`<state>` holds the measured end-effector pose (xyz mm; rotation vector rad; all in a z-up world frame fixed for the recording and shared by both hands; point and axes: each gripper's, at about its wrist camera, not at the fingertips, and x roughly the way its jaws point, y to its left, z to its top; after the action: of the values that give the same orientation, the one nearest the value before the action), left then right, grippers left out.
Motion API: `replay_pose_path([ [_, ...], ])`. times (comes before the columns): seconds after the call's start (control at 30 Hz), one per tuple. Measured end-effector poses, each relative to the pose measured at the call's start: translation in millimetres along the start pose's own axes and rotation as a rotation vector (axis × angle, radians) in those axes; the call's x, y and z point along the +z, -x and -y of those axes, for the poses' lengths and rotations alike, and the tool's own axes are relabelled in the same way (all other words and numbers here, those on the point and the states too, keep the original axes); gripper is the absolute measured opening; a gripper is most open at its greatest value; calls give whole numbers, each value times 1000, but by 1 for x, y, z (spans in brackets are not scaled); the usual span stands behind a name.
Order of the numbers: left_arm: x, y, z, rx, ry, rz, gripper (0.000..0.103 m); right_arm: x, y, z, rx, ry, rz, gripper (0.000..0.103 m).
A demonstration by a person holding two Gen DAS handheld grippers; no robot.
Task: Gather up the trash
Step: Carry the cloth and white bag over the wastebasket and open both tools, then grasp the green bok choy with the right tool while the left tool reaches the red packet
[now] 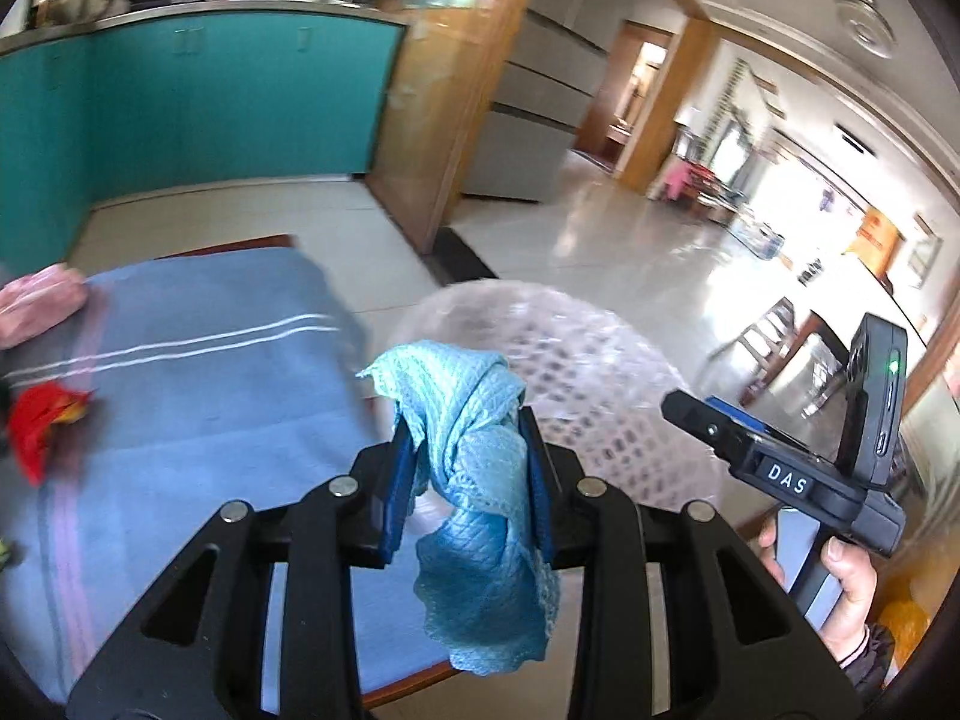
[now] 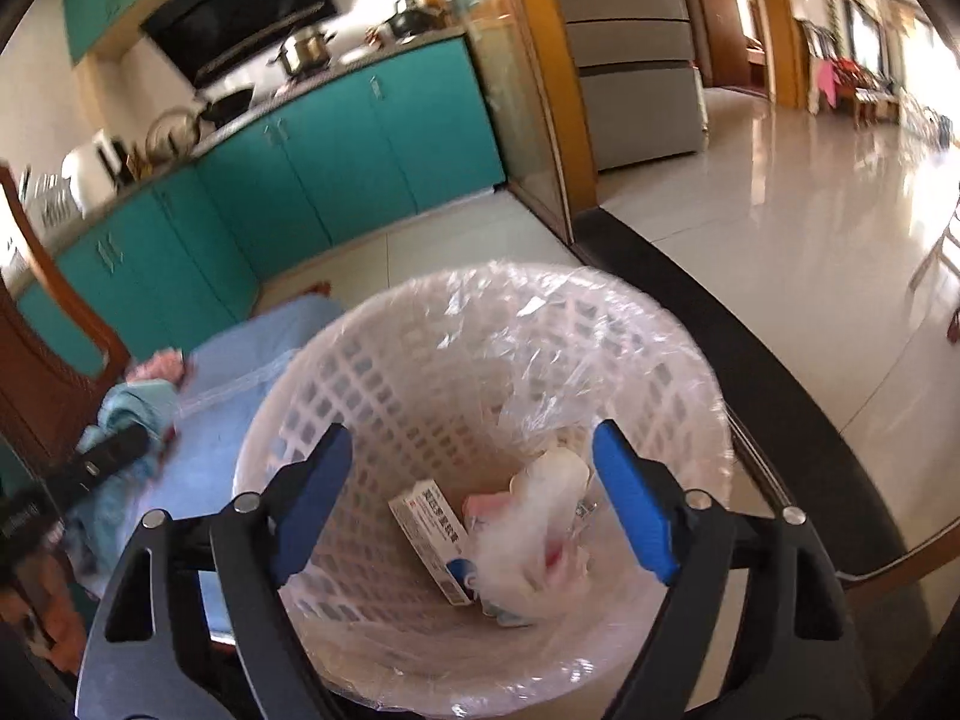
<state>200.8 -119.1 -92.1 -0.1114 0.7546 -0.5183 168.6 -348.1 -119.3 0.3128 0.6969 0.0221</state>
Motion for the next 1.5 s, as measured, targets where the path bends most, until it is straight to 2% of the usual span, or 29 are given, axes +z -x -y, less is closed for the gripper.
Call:
replay_pose_path([
  [0.1, 2, -20, 15, -81, -21, -28, 35, 4, 9, 11, -37, -32, 37, 81],
  [0.17, -1, -28, 21, -122, -16, -26, 44, 6, 15, 17, -57, -48, 59, 81],
  [0.23, -4, -34, 21, -143, -7, -3, 76, 8, 18, 22, -64, -61, 71, 81],
  [0.3, -9, -31, 19, -112, 6, 24, 84, 9, 18, 25, -67, -72, 70, 81],
  [0.4, -14, -20, 2, -56, 30, 23, 86, 7, 14, 21, -67, -65, 61, 82],
  [0.53, -37, 10, -41, 127, 66, 43, 86, 7, 5, -2, -20, -29, 43, 82],
  [0.63, -61, 37, -76, 244, 101, 28, 86, 9, -4, -40, 55, 44, 27, 81],
  [0.77, -93, 78, -118, 386, 160, 1, 86, -1, -24, -132, 253, 227, -46, 81],
  [0.83, -105, 100, -131, 439, 181, -4, 86, -14, -36, -186, 329, 342, -104, 81],
  [0.93, -124, 134, -150, 503, 221, -4, 86, -48, -63, -288, 513, 561, -207, 80],
  [1.07, -143, 169, -165, 560, 277, 7, 86, -93, -96, -385, 672, 752, -355, 75],
  [1.17, -151, 184, -176, 570, 325, 23, 87, -121, -108, -423, 655, 876, -365, 75],
  [1.3, -156, 191, -186, 557, 368, 28, 87, -142, -125, -441, 643, 942, -406, 74],
  [1.33, -157, 192, -186, 554, 368, 30, 87, -146, -129, -443, 636, 952, -414, 72],
  [1.4, -157, 191, -187, 546, 362, 32, 87, -154, -135, -445, 633, 973, -439, 45],
  [1.43, -157, 191, -188, 543, 359, 33, 87, -155, -137, -444, 630, 973, -435, 40],
  [1.47, -157, 190, -188, 539, 357, 33, 87, -151, -138, -439, 643, 957, -424, 28],
  [1.5, -158, 190, -189, 535, 355, 32, 87, -148, -141, -435, 653, 935, -432, 21],
])
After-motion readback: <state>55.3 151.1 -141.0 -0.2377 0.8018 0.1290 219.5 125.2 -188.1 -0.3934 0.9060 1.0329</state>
